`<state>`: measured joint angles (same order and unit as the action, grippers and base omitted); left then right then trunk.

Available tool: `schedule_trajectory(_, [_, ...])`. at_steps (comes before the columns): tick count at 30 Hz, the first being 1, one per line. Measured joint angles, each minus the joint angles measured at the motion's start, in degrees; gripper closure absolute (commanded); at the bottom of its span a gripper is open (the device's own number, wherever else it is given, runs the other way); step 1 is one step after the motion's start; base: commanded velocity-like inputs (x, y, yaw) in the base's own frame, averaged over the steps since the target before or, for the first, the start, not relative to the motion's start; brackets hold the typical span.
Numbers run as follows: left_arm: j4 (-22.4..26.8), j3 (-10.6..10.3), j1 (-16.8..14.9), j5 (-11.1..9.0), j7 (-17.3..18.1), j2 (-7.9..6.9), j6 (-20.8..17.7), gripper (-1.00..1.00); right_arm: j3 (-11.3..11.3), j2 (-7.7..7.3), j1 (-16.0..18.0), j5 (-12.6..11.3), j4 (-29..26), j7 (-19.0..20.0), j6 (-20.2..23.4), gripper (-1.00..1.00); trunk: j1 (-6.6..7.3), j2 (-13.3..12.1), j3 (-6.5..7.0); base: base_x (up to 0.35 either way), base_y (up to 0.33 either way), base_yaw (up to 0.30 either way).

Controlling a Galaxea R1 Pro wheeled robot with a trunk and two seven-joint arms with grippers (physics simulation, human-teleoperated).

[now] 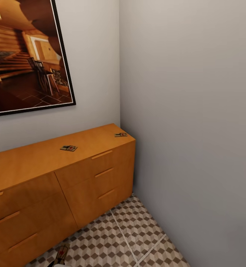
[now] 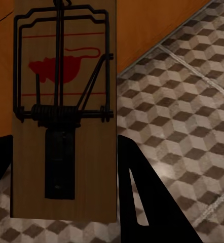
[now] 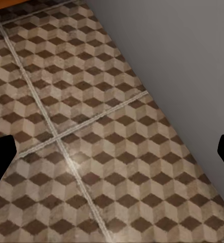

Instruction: Take the four mousetraps from the cabinet in the bathroom and place them on the bathroom floor. Make sure all four end up on the same floor surface, and ensure that at least two of them are either under or directly next to the same bathroom sink.

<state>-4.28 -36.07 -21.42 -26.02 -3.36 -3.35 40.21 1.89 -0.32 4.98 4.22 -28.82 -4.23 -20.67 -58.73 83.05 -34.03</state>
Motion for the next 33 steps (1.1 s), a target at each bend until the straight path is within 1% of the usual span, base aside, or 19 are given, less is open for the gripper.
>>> schedule_trajectory(26, [-0.1, -0.1, 0.0, 0.0, 0.0, 0.22, -0.3, 1.00, 0.0, -0.08, 0.0, 0.0, 0.1, 0.0, -0.6, -1.00, 0.00, 0.0, 0.00, 0.000, 0.000, 0.000])
schedule_trajectory(33, [-0.1, -0.1, 0.0, 0.0, 0.0, 0.22, -0.3, 1.00, 0.1, 0.12, 0.0, 0.0, 0.1, 0.0, -0.7, -1.00, 0.00, 0.0, 0.00, 0.000, 0.000, 0.000])
